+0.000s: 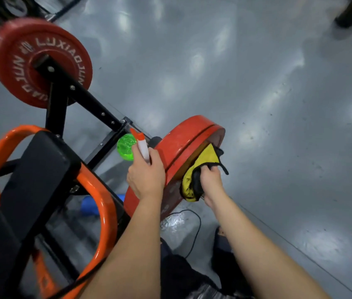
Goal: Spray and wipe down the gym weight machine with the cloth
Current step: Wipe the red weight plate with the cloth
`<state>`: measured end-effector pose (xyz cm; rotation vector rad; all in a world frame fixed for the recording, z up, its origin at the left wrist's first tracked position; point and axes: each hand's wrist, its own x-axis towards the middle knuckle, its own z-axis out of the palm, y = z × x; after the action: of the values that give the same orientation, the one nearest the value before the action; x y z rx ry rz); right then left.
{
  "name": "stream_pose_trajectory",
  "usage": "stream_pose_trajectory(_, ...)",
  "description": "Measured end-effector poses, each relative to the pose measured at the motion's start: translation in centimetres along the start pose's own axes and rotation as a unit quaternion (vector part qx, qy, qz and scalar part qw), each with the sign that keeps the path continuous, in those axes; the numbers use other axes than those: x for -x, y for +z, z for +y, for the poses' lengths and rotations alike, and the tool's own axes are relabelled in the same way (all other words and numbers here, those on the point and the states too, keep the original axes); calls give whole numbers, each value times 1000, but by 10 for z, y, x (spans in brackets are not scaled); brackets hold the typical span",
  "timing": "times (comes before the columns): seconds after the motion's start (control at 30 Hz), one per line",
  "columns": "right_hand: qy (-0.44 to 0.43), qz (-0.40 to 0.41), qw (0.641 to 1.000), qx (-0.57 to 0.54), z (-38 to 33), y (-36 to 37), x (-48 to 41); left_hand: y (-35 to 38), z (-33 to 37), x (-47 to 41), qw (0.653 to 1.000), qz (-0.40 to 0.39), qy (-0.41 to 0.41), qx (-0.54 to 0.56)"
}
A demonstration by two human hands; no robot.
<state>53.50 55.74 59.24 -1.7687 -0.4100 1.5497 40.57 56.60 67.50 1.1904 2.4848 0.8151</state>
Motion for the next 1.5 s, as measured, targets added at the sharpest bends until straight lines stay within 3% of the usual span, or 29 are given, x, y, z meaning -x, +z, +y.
stream_pose_trajectory(0.1,39,-19,998,41,21,2,11,-1,2,0,1000,-8,0,-7)
stream_pose_trajectory(0.23,36,12,998,-54,5,7,15,2,-2,-1,1000,-4,7,-3)
stream_pose_trajectory(0.47,-58,53,988,-136,-47,-9,-4,3,-4,-4,1000,6,14,-2)
stream_pose_trajectory(0.73,60,-5,997,-54,1,5,17,3,-5,-4,999,12,29,9)
stream_pose_trajectory(0.83,77,10,997,-27,8,13,36,3,-4,-4,1000,9,28,6)
stream_pose_trajectory(1.0,-89,89,991,-41,-32,8,23,-1,-1,-4,1000,2,25,3)
stream_pose_trajectory(1.13,-134,91,983,-90,-61,-8,10,-1,-2,-4,1000,-6,24,10)
stream_pose_trajectory(1.4,30,32,998,-42,-2,7,17,-3,-1,-3,1000,-11,27,13)
stream_pose_trajectory(1.5,33,37,998,-37,1,11,26,-3,-1,-2,999,-12,27,12)
